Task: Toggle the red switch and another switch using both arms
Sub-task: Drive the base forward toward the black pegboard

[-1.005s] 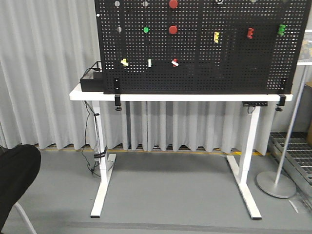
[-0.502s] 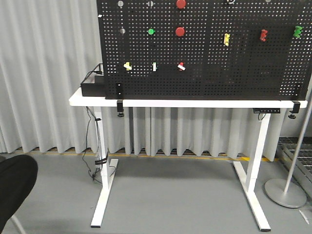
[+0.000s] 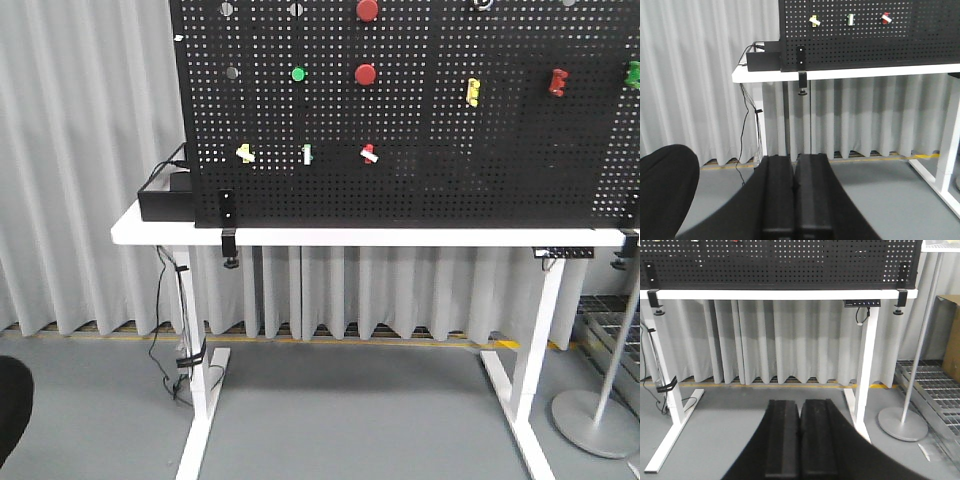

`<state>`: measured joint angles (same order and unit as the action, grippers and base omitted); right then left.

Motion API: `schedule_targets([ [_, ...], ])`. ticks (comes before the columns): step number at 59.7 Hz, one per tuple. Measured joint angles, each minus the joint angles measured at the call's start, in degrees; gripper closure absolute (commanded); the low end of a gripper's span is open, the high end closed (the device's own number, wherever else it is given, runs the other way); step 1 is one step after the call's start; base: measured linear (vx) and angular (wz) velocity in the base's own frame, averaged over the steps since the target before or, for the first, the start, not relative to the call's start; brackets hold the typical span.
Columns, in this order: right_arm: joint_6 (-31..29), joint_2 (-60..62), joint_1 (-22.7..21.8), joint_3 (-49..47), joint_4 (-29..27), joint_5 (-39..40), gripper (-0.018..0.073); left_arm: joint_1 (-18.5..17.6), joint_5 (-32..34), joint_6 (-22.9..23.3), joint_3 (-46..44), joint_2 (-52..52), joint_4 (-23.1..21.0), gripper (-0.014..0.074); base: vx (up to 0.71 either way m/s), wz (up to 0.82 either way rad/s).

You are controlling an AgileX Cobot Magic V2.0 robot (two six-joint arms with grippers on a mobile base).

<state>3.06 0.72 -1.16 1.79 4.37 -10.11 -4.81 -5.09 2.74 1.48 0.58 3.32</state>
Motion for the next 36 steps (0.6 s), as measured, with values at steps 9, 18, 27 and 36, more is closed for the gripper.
schedule_targets([
  [9, 0.0, 0.0, 0.0, 0.0, 0.0, 0.0, 0.0566, 0.0, 0.0, 0.0, 0.0, 0.0, 0.0, 0.0594, 0.33, -0.02],
  [18, 0.0, 0.0, 0.0, 0.0, 0.0, 0.0, 0.0566, 0.0, 0.0, 0.0, 0.0, 0.0, 0.0, 0.0594, 0.37, -0.02],
  [27, 0.0, 0.0, 0.0, 0.0, 0.0, 0.0, 0.0566, 0.0, 0.0, 0.0, 0.0, 0.0, 0.0, 0.0594, 0.40, -0.02],
  [36, 0.0, 0.0, 0.0, 0.0, 0.0, 0.0, 0.0566, 0.0, 0.0, 0.0, 0.0, 0.0, 0.0, 0.0594, 0.43, -0.02],
])
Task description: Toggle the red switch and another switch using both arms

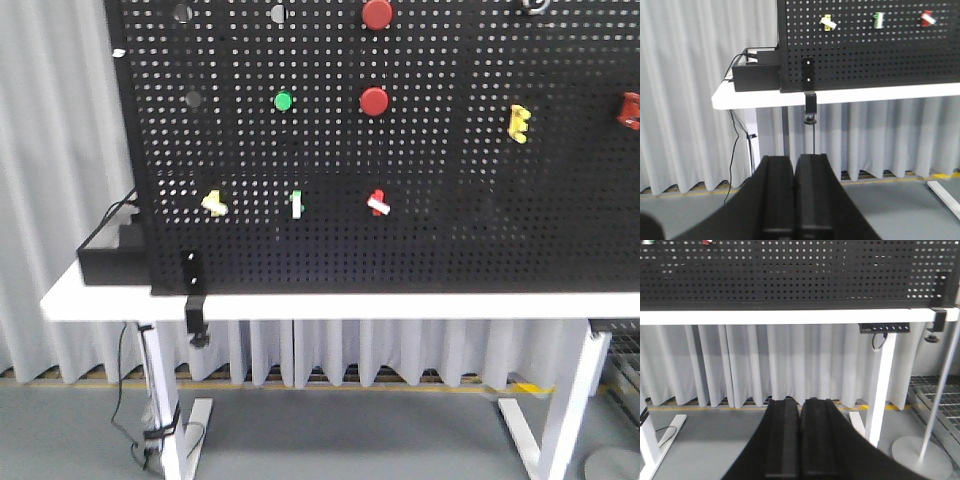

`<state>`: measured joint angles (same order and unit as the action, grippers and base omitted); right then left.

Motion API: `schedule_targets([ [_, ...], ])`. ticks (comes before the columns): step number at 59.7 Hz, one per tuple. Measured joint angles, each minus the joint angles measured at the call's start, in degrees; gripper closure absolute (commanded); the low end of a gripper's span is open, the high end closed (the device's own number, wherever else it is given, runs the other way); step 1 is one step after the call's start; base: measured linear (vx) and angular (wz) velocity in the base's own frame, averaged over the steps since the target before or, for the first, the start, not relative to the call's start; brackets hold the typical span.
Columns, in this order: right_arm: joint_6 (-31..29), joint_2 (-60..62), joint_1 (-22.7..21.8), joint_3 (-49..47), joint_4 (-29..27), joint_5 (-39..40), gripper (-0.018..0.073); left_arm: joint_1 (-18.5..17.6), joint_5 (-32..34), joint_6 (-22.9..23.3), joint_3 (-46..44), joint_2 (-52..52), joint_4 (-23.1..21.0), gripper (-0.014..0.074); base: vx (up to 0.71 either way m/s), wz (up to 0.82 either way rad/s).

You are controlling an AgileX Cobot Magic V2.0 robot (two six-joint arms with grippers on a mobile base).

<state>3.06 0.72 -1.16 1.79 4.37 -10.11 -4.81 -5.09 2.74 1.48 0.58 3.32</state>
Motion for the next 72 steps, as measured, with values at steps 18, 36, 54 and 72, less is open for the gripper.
schedule_targets([
  [18, 0.0, 0.0, 0.0, 0.0, 0.0, 0.0, 0.0566, 0.0, 0.0, 0.0, 0.0, 0.0, 0.0, 0.0594, 0.44, -0.02],
  [36, 0.0, 0.0, 0.0, 0.0, 0.0, -0.1, 0.0566, 0.0, 0.0, 0.0, 0.0, 0.0, 0.0, 0.0594, 0.35, -0.01],
  [54, 0.0, 0.0, 0.0, 0.0, 0.0, -0.1, 0.0566, 0.0, 0.0, 0.0, 0.0, 0.0, 0.0, 0.0594, 0.22, 0.00],
  [72, 0.0, 0.0, 0.0, 0.0, 0.0, -0.1, 0.0566, 0.0, 0.0, 0.0, 0.0, 0.0, 0.0, 0.0594, 0.13, 0.00],
])
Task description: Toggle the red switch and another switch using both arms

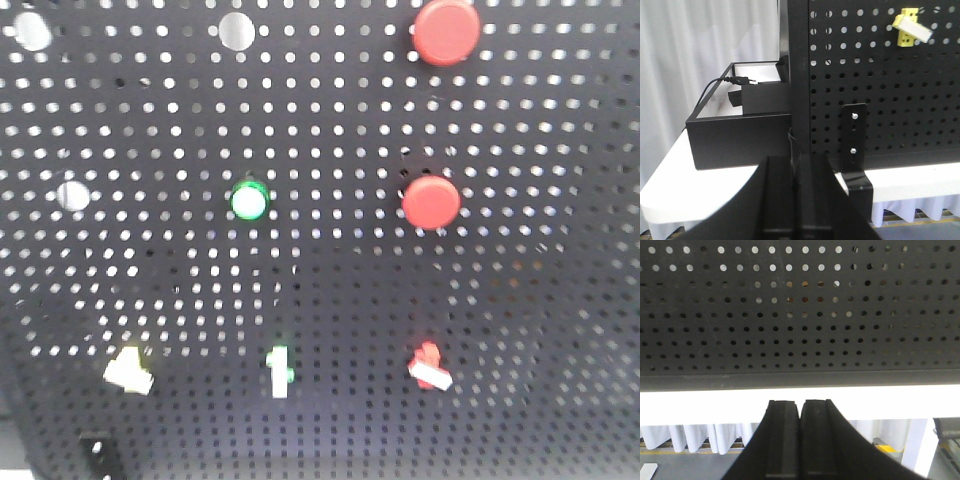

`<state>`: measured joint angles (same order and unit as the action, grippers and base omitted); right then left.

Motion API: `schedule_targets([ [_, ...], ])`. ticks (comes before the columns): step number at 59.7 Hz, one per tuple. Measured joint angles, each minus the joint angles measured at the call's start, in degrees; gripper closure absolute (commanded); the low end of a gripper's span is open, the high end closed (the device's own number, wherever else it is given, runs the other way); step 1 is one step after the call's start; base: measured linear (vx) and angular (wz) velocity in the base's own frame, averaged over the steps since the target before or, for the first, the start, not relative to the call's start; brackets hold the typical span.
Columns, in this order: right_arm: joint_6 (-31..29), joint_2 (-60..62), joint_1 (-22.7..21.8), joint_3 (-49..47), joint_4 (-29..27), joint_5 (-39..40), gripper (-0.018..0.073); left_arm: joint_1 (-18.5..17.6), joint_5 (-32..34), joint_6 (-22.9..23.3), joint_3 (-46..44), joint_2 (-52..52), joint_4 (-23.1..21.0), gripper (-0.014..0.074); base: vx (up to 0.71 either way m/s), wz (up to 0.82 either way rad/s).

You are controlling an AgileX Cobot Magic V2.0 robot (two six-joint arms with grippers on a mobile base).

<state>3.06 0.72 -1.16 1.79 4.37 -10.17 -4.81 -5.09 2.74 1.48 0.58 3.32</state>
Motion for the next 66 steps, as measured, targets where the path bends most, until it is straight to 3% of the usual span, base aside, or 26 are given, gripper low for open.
schedule_targets([
  [33, -0.1, 0.0, 0.0, 0.0, 0.0, 0.0, 0.0566, 0.0, 0.0, 0.0, 0.0, 0.0, 0.0, 0.0594, 0.03, 0.00],
  [48, -5.0, 0.0, 0.0, 0.0, 9.4, 0.0, 0.0566, 0.0, 0.0, 0.0, 0.0, 0.0, 0.0, 0.0594, 0.00, 0.00],
  [66, -4.1, 0.0, 0.0, 0.0, 10.5, 2.8, 0.0566, 0.0, 0.8, 0.8, 0.0, 0.0, 0.0, 0.0594, 0.00, 0.00],
])
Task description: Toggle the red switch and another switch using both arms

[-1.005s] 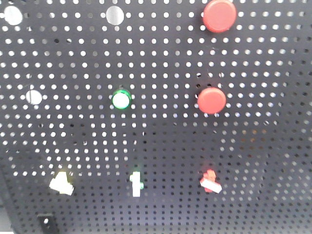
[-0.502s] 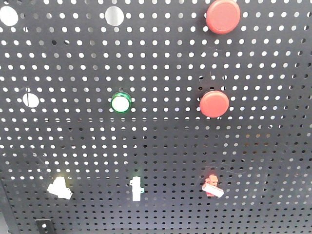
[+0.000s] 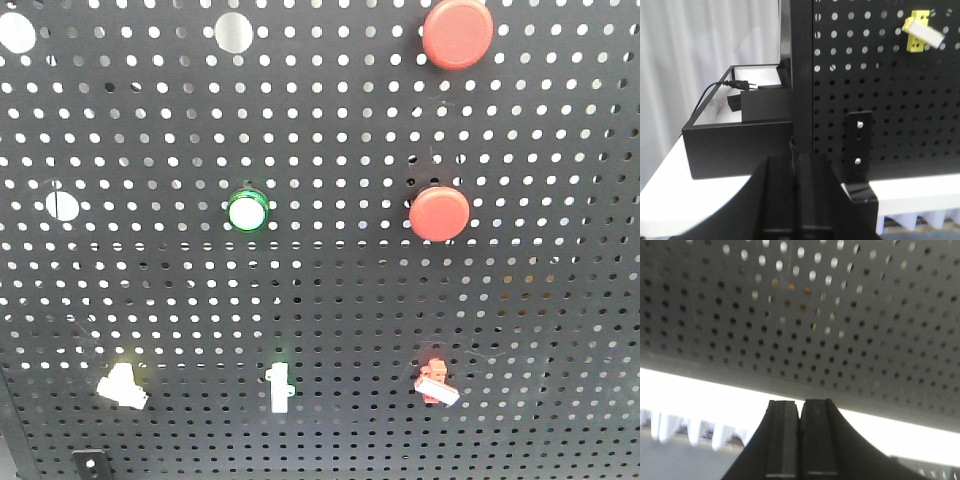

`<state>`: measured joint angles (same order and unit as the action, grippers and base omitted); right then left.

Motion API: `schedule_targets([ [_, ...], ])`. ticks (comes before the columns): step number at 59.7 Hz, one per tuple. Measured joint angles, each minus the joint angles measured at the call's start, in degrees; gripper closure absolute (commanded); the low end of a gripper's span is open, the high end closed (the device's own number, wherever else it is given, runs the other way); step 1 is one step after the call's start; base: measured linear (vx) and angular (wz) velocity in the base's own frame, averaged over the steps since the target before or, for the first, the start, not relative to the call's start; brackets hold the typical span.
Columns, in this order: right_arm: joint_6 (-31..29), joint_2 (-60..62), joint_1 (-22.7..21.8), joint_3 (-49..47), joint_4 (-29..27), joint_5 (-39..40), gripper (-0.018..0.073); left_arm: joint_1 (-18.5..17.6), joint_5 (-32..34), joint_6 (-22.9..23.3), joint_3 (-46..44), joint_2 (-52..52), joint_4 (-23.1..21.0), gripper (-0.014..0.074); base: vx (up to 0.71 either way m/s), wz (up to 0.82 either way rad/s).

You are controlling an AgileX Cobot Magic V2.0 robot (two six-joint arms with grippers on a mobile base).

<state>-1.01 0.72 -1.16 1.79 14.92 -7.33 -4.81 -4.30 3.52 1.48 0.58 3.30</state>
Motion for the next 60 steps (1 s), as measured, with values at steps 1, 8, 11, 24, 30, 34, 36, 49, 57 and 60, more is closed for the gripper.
schedule_targets([
  [1, 0.3, 0.0, 0.0, 0.0, -0.1, 0.9, 0.0566, 0.0, 0.2, 0.2, 0.0, 0.0, 0.0, 0.0594, 0.00, 0.00],
  [8, 1.3, 0.0, 0.0, 0.0, -0.2, 6.3, 0.0566, 0.0, 1.8, 0.8, 0.0, 0.0, 0.0, 0.0594, 0.00, 0.00],
  [11, 1.4, 0.0, 0.0, 0.0, -0.1, 9.3, 0.0566, 0.0, 2.6, 0.9, 0.0, 0.0, 0.0, 0.0594, 0.00, 0.00],
  [24, 4.3, 0.0, 0.0, -0.2, -2.0, 23.8, 0.0566, 0.0, 8.4, 1.0, -0.1, 0.0, 0.0, 0.0594, 0.00, 0.00],
  [30, 7.3, 0.0, 0.0, -3.7, -5.7, 24.6, 0.0566, 0.0, 9.4, 1.1, -3.1, 0.0, -0.1, 0.0594, 0.00, 0.00],
  [34, 7.7, 0.0, 0.0, -8.3, -6.6, 23.0, 0.0566, 0.0, 10.1, 1.1, -7.0, 0.0, -0.1, 0.0594, 0.00, 0.00],
  [36, 7.7, -0.1, 0.0, -11.1, -6.9, 21.5, 0.0566, 0.0, 10.4, 1.1, -9.5, 0.0, -0.1, 0.0594, 0.00, -0.01],
  [49, 7.7, -9.4, 0.0, -27.7, -7.3, 7.3, 0.0566, 0.0, 8.2, 0.9, -26.8, -7.4, 1.7, 0.0594, 0.00, 0.00],
  [57, 7.7, -16.2, 0.0, -31.5, -7.3, 4.8, 0.0566, 0.0, 6.6, 0.9, -31.7, -15.0, 2.0, 0.0594, 0.00, 0.00],
  [60, 7.7, -19.2, 0.0, -31.8, -7.3, 4.7, 0.0566, 0.0, 6.0, 0.9, -32.1, -17.7, 2.0, 0.0594, 0.00, 0.00],
])
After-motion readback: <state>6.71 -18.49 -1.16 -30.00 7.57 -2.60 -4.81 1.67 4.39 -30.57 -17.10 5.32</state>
